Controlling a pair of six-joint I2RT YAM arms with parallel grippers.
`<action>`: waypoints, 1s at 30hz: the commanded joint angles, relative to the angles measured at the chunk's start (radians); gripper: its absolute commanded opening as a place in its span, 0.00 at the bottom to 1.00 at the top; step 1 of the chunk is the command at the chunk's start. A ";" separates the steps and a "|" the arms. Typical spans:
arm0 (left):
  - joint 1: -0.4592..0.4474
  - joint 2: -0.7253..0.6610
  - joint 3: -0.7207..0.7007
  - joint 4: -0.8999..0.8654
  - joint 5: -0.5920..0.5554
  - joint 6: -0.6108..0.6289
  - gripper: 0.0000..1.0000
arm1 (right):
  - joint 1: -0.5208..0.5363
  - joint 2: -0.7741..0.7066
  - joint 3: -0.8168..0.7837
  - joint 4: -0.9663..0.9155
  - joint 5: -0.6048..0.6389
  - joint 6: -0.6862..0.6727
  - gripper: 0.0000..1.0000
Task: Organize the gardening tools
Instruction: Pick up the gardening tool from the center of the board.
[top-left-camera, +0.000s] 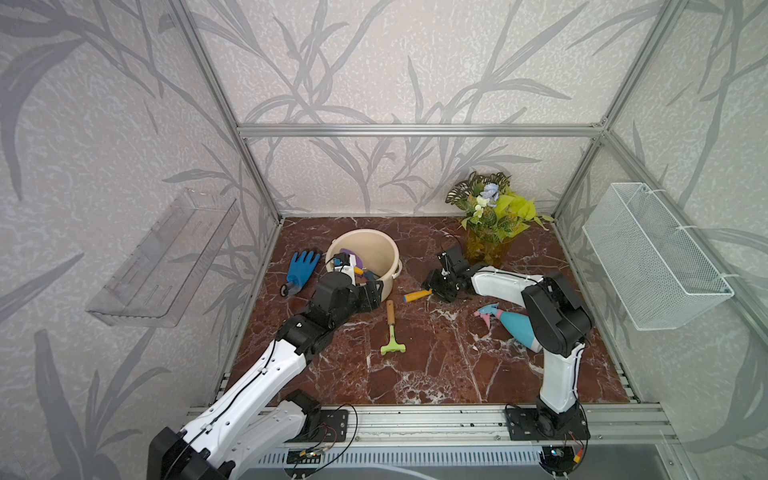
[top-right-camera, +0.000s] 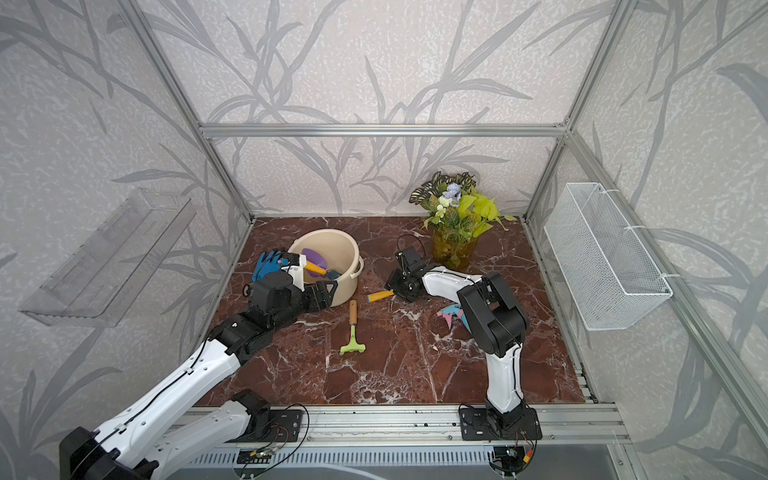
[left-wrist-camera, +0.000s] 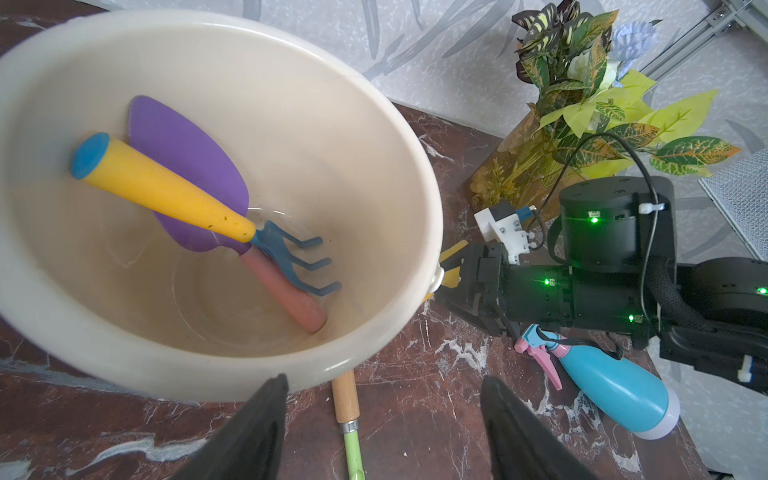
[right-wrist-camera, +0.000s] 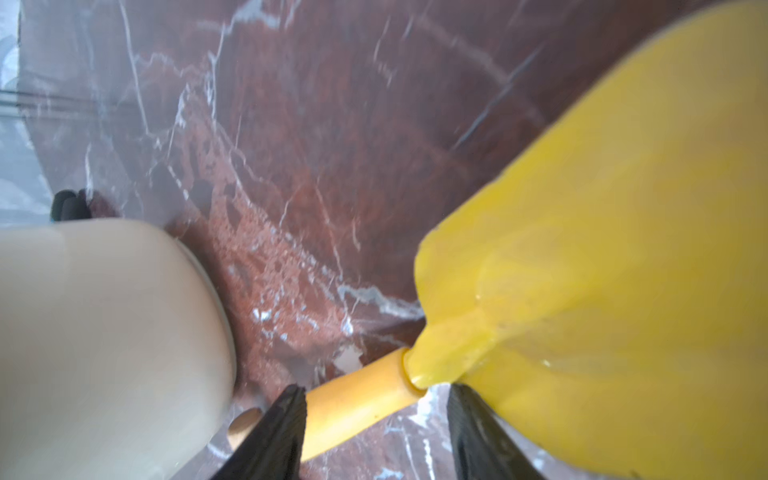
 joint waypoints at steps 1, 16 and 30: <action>-0.003 0.002 -0.004 0.024 0.006 0.004 0.75 | -0.003 0.039 0.079 -0.137 0.094 -0.061 0.59; -0.004 -0.004 -0.010 0.033 0.002 0.008 0.75 | 0.066 0.142 0.240 -0.366 0.138 -0.166 0.47; -0.003 -0.020 -0.010 0.041 0.004 0.011 0.75 | 0.078 0.110 0.215 -0.433 0.175 -0.230 0.33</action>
